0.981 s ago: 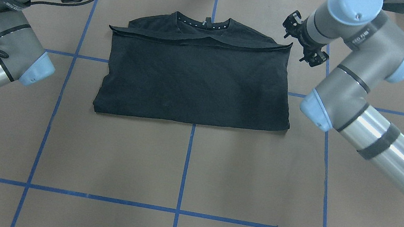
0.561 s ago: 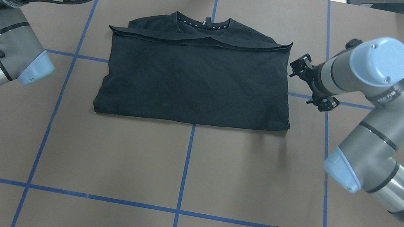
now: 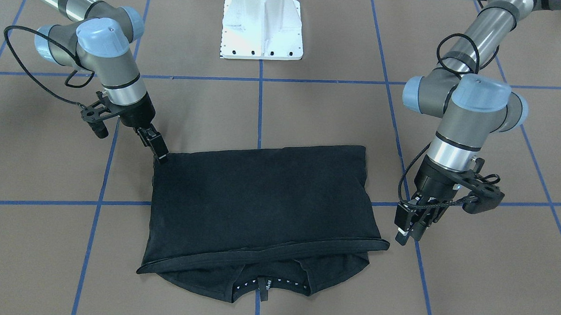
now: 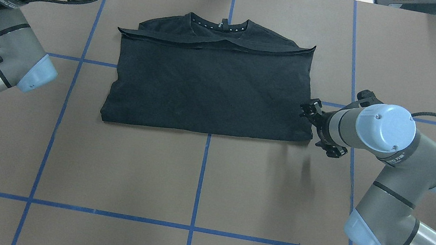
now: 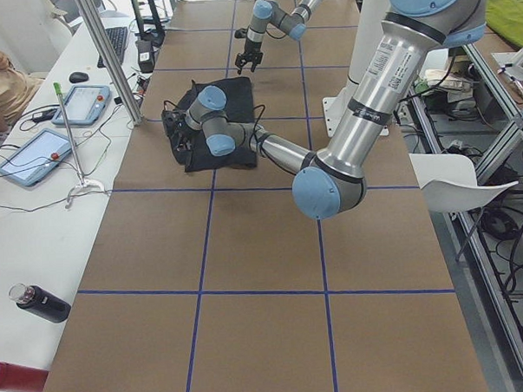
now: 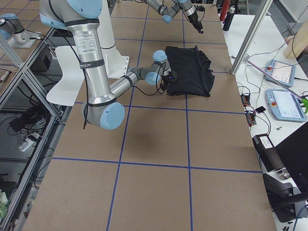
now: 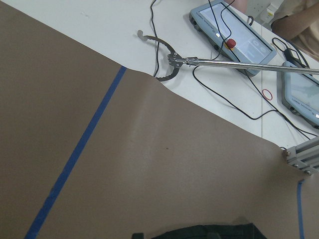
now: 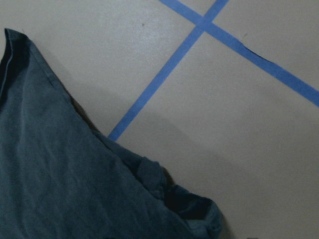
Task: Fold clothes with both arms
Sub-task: 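Move the right gripper to the folded shirt's side edge nearest it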
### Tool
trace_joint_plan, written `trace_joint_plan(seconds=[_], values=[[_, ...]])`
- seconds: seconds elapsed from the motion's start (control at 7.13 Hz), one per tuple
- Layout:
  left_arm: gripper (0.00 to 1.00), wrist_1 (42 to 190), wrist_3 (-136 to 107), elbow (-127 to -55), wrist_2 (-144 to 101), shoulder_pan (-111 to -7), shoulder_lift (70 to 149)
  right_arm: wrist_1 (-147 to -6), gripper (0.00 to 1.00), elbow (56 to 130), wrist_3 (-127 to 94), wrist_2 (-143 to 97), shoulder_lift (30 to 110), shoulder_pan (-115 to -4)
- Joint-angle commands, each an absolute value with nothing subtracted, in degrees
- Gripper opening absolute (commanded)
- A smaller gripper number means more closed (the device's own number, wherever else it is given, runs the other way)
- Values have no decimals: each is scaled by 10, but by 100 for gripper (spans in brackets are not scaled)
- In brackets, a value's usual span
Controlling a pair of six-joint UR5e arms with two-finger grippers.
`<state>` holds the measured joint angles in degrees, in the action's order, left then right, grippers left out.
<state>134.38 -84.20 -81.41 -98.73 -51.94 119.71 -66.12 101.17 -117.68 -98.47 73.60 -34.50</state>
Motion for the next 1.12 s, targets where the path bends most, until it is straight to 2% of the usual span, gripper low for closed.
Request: trace_joint_plan(seconds=[0.0, 0.14, 0.28, 0.56, 0.98], values=[[53, 1344, -842, -816, -987, -519, 1197, -636, 89, 981, -1175, -983, 730, -338], [53, 1344, -842, -816, -987, -519, 1197, -628, 87, 977, -1174, -983, 730, -338], [53, 1344, -842, -816, -988, -519, 1197, -628, 72, 974, -1177, -983, 730, -338], [53, 1344, -842, -816, -988, -519, 1197, -628, 0, 973, -1179, -983, 732, -338], [54, 1344, -843, -816, -988, -519, 1198, -629, 0, 993, -1175, -991, 740, -342]])
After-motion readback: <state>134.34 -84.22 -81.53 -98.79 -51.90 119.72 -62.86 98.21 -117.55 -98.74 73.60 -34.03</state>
